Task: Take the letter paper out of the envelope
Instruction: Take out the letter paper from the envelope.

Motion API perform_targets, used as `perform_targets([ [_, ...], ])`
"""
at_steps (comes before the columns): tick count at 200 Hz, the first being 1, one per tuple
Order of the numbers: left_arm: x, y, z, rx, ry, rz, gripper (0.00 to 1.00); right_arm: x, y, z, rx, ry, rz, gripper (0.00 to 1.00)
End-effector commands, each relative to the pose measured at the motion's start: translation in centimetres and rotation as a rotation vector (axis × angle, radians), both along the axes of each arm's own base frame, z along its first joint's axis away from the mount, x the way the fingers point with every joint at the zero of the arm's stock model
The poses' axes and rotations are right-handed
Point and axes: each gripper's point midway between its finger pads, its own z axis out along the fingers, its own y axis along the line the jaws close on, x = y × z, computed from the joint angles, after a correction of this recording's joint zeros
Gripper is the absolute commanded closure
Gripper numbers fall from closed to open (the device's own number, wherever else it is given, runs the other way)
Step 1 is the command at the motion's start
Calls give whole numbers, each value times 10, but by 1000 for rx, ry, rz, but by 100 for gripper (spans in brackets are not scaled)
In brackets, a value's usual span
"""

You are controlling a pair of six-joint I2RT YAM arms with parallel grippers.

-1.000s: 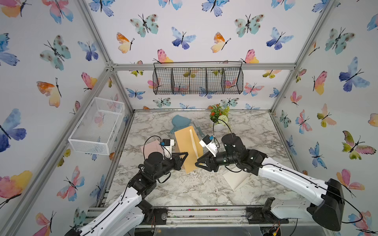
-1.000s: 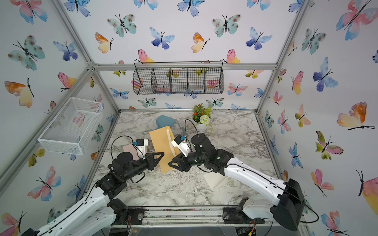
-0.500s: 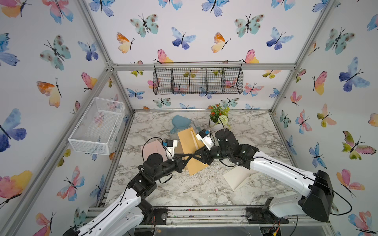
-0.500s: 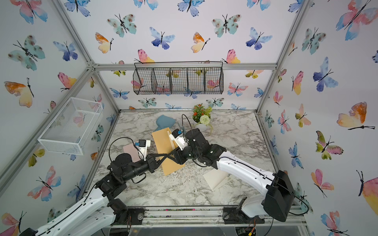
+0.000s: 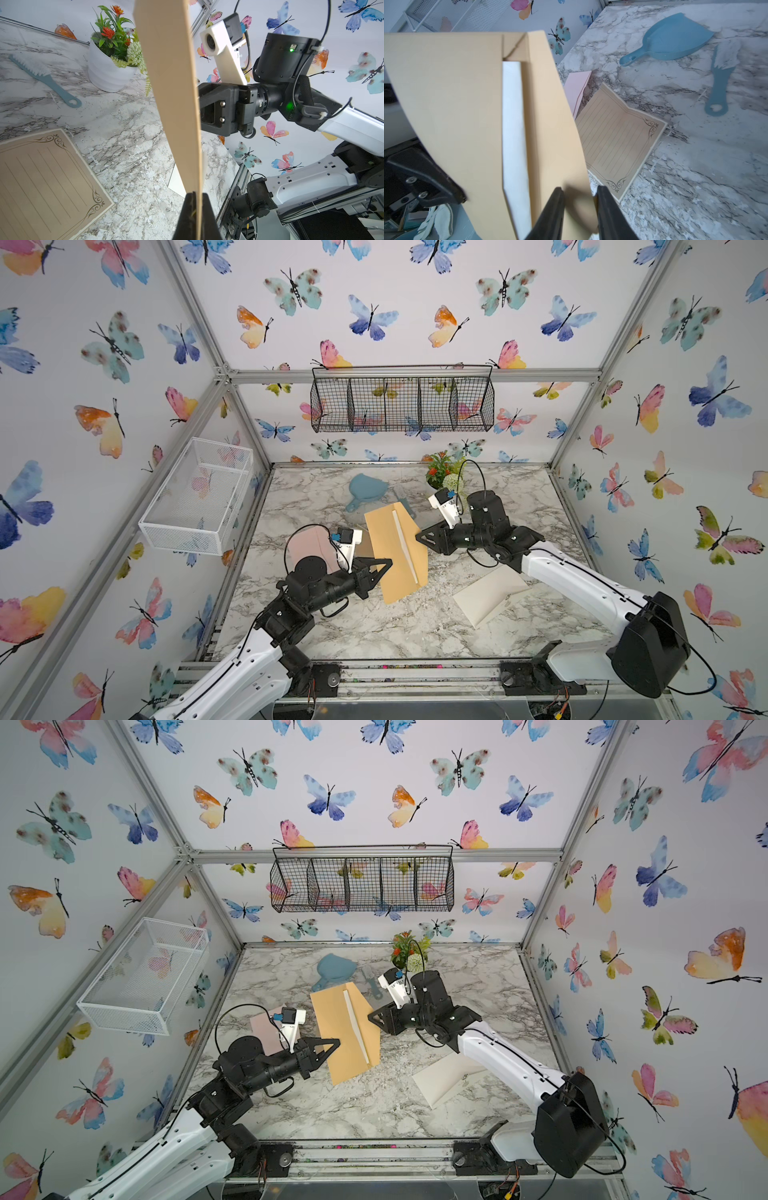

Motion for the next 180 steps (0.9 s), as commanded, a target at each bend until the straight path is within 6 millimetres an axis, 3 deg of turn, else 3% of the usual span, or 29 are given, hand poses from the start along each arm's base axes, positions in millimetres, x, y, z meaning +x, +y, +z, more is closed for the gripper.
perform_targets([
  [1,-5,-4,17,-34,-56,-38,100,-27,12,28,128,-37,159,69],
  [38,-4,-5,21,-43,-65,-39,100,-36,11,35,137,-45,202,70],
  [81,0,-4,17,-12,-58,-19,100,-18,-17,46,17,-151,17,73],
  [120,-1,-2,19,-11,-65,-13,100,17,-72,47,-144,-175,-259,73],
  [143,-1,-1,20,-8,-66,-8,100,23,-96,60,-131,-193,-335,73],
  [159,-1,0,20,-10,-69,-3,100,17,-93,66,-103,-193,-308,73],
  [180,1,0,18,-3,-66,1,100,-3,-69,70,2,-125,-158,77],
])
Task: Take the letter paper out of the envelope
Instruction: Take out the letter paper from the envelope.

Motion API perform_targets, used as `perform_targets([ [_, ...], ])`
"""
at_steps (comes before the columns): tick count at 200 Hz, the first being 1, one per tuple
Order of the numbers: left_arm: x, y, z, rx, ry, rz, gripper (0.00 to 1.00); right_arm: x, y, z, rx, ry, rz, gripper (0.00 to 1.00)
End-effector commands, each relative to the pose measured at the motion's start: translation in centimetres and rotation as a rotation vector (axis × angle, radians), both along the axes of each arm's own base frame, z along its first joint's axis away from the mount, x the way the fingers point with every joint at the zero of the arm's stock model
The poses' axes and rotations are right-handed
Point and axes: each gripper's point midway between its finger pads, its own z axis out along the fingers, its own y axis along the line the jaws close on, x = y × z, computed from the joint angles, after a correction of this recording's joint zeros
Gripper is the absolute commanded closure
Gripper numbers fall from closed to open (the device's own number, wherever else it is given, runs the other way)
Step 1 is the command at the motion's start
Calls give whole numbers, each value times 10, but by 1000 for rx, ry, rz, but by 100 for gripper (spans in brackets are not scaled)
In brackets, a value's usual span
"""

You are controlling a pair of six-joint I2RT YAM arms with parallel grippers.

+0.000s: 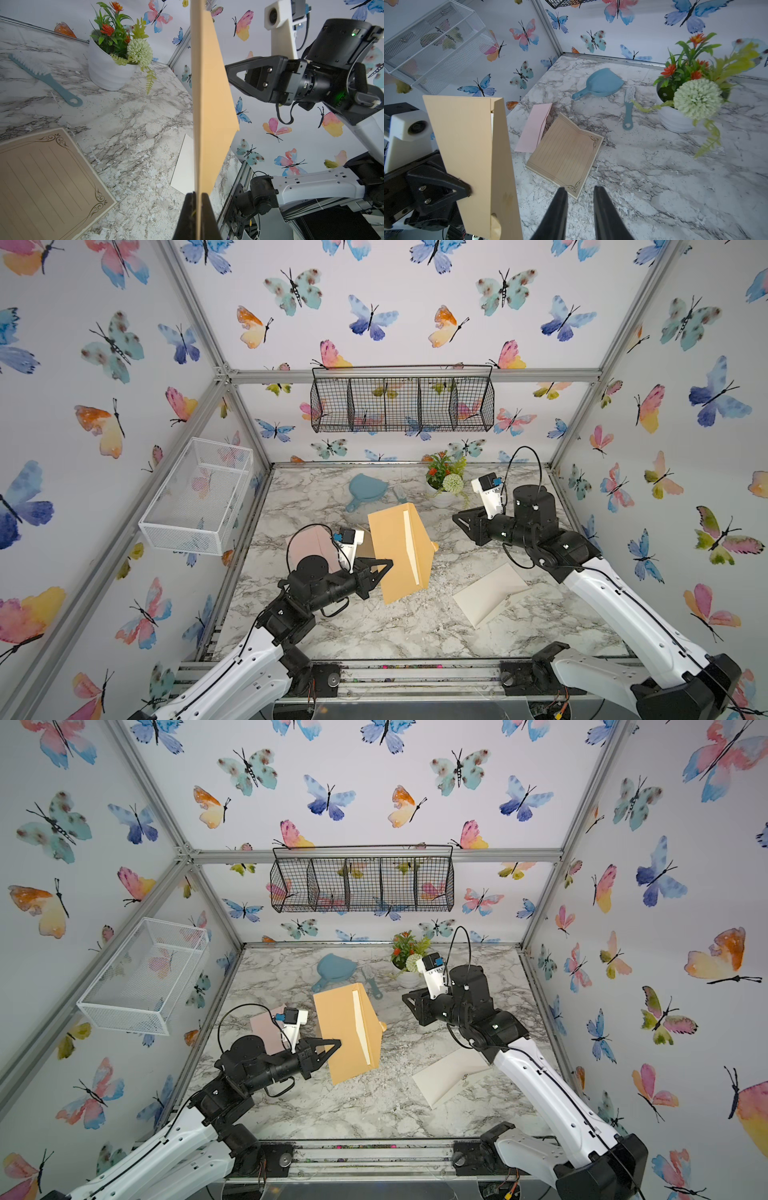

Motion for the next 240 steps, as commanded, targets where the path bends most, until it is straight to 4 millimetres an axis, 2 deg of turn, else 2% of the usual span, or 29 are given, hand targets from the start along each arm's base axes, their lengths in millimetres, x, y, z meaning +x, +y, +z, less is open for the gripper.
perform_targets([
  [1,0,1,22,-23,-58,4,100,-22,19,5,74,60,139,77],
  [18,2,1,20,-17,-54,15,100,-46,40,10,153,96,269,81],
  [43,9,3,14,2,-40,51,100,-89,69,28,130,37,344,81],
  [62,16,3,9,22,-29,78,100,-116,79,52,155,-7,372,81],
  [74,19,2,8,31,-27,80,100,-124,81,58,183,-3,388,80],
  [87,21,-1,8,41,-23,75,100,-123,87,48,175,28,398,78],
  [112,19,-8,15,20,-28,34,100,-111,106,4,107,100,403,71],
  [132,12,-11,25,-21,-43,2,100,-97,111,-17,55,109,362,68],
  [177,-6,-13,47,-92,-88,-81,100,-80,105,-12,23,36,279,64],
  [215,-18,-18,50,-126,-98,-155,100,-72,100,-18,-15,31,234,64],
  [240,-23,-17,53,-141,-108,-172,100,-67,93,-16,-14,22,216,63],
])
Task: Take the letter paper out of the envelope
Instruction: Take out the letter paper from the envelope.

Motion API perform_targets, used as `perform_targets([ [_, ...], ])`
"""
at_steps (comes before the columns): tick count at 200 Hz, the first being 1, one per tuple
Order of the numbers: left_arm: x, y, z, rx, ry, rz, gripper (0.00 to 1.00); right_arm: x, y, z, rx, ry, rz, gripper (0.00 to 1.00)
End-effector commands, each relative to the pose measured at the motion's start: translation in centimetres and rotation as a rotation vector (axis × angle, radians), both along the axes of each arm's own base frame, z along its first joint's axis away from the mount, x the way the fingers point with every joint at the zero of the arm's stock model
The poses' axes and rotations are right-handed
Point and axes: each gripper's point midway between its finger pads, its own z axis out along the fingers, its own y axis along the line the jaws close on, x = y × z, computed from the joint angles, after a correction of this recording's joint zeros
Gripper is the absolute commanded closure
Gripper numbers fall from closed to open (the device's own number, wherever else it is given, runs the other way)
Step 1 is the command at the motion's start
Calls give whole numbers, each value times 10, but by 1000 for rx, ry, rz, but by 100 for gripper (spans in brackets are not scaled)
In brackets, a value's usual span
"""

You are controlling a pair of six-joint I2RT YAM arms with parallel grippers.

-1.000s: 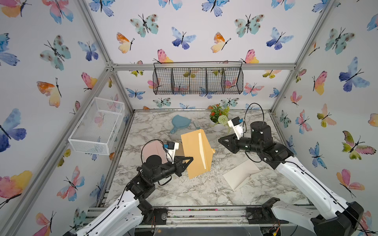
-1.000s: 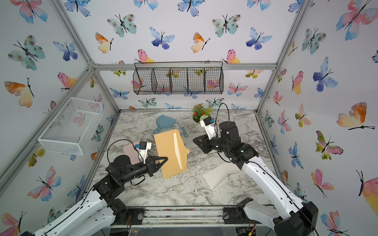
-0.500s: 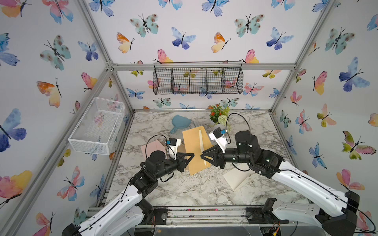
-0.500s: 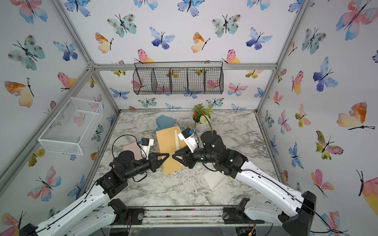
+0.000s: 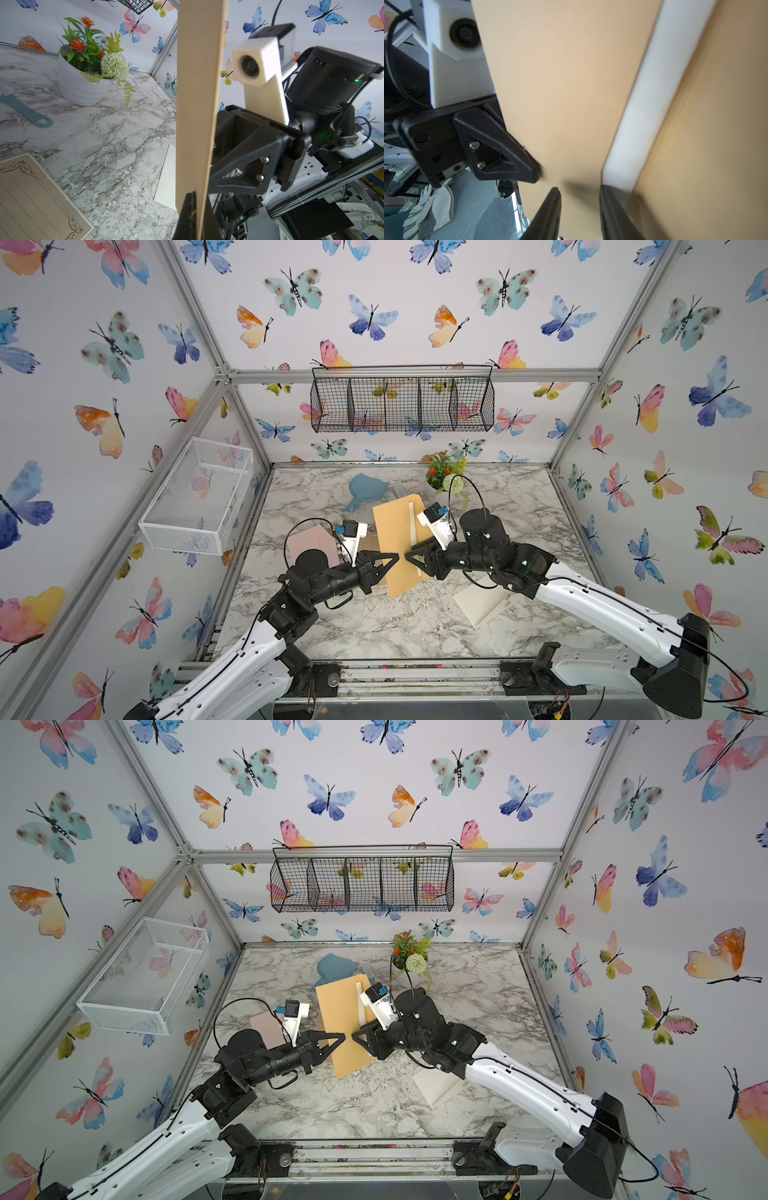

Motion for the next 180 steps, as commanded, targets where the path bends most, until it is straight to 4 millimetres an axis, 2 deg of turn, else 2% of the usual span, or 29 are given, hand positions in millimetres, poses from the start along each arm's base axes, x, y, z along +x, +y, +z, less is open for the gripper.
perform_targets([
  [1,-20,-2,24,-69,-66,-92,100,12,-10,12,-1,-48,-49,63],
  [50,-25,2,32,-91,-83,-89,100,22,-31,27,70,-39,-51,63],
  [93,-23,0,29,-89,-75,-95,100,0,-14,34,167,-16,118,65],
  [180,-23,0,33,-96,-87,-92,100,-13,-4,35,202,8,221,66],
])
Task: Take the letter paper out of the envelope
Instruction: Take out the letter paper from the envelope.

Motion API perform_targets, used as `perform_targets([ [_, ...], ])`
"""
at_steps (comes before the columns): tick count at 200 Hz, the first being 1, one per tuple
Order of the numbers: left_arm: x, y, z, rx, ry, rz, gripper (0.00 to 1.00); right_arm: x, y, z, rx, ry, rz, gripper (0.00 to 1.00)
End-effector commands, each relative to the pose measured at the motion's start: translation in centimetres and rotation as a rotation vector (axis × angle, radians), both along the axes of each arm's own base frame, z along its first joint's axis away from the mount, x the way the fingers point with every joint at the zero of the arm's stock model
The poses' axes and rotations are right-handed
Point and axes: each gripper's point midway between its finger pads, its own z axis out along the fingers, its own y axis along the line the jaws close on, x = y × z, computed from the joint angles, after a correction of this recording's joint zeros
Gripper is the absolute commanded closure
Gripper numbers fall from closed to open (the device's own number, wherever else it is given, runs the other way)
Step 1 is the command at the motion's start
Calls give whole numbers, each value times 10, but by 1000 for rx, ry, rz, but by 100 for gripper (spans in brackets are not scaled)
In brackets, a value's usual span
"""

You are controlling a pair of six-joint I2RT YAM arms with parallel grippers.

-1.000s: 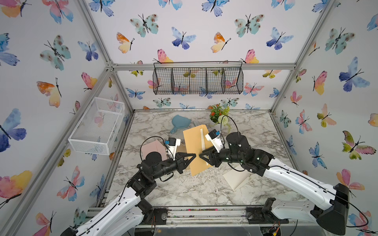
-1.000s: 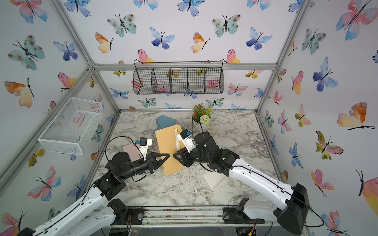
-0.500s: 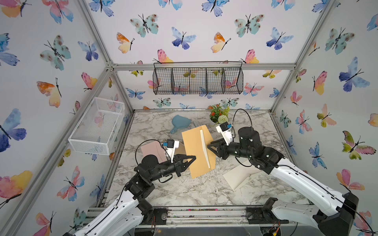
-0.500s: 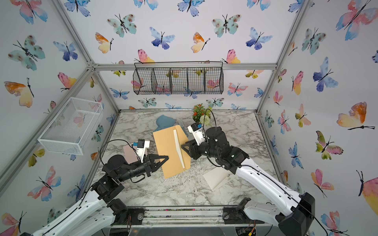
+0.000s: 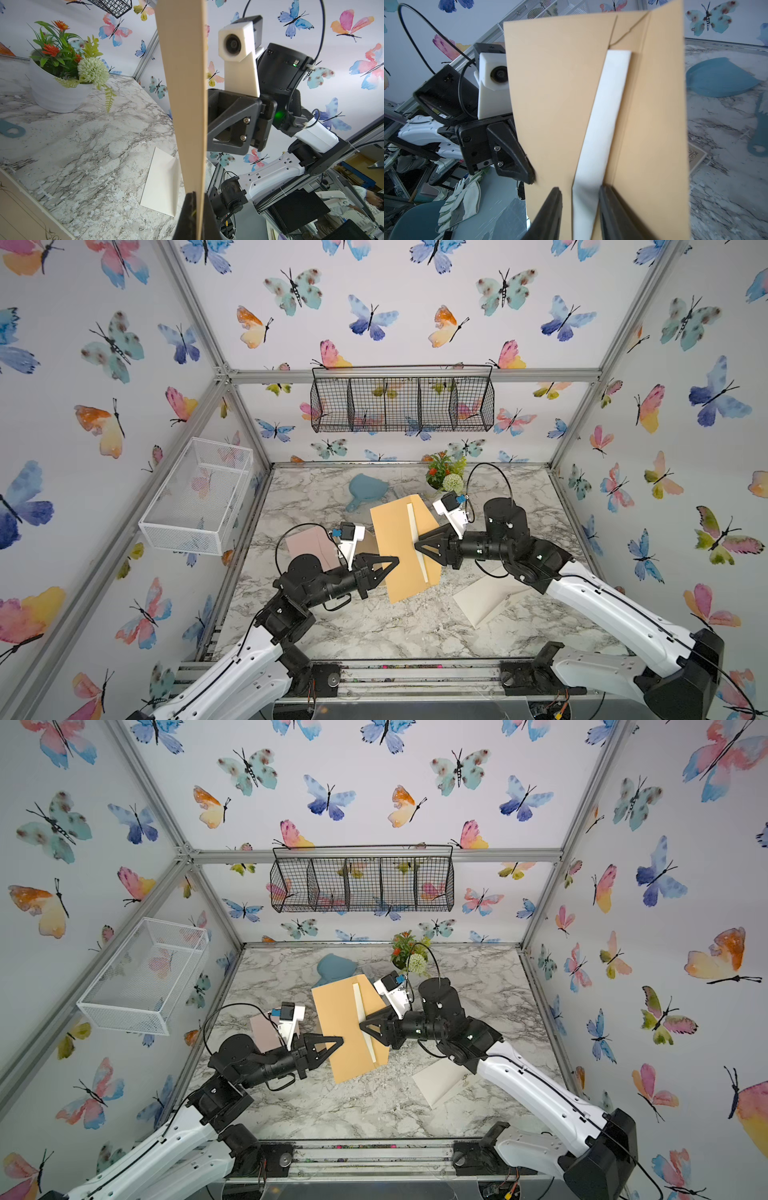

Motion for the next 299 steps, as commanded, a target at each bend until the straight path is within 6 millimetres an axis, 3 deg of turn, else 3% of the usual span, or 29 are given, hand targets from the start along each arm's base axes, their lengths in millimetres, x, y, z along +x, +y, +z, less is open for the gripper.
perform_targets([
  [1,-7,-1,16,-37,-47,-36,100,-13,8,2,33,-1,92,66],
  [73,-12,3,24,-45,-76,-34,100,-11,5,-16,-5,12,89,66],
  [131,-12,7,27,-44,-86,-11,100,-8,-12,-4,18,-12,56,66],
  [220,-14,8,34,-52,-117,-10,100,-22,-1,-15,62,56,199,68],
  [265,-17,12,39,-55,-130,-6,100,-7,-23,-28,87,108,163,69],
  [299,-17,11,39,-59,-129,-9,100,-7,-22,-31,109,133,194,71],
])
